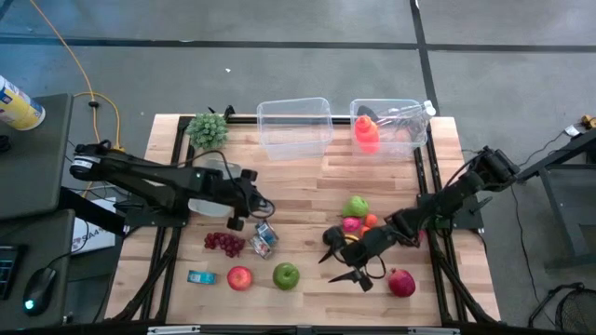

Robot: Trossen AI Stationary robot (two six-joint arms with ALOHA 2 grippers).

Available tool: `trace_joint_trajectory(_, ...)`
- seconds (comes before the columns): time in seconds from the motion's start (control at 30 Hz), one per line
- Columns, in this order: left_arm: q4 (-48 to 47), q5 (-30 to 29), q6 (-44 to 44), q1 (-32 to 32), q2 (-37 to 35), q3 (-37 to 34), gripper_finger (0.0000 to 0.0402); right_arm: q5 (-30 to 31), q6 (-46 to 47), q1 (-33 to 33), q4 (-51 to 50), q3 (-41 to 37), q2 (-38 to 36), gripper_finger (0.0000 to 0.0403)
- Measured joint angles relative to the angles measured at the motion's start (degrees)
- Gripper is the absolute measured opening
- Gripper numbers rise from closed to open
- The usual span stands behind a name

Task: Pick & Place Food Item
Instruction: Put the green tuna can into the grey bin

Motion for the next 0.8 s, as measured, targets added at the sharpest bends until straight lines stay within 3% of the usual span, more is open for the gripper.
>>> trace_joint_trajectory(0.17,-14.7,-0.6,-0.6,-0.8,-0.1,8.2,0.014,-0.1,0.1,-0.7,-0.2,0.0,0.0,0.0254)
trace_joint_trajectory(0.33,-28.5,-1.7,-5.5,3.7,-1.3,10.5,0.014,-0.1,1.9,-0.8,-0.1,0.0,0.0,0.0254)
trace_joint_trajectory(0.63,-32.9,-1.7,-4.8,10.7,-9.8,10.7,0.0141,-0.1,2.2,-0.8,-0.3,0.0,0.0,0.0254)
trace_joint_trajectory(0.8,-33.5,-1.1,-4.4,14.6,-10.5,10.7,0.0141,-0.1,2.3,-0.8,-0.4,0.0,0.0,0.0254)
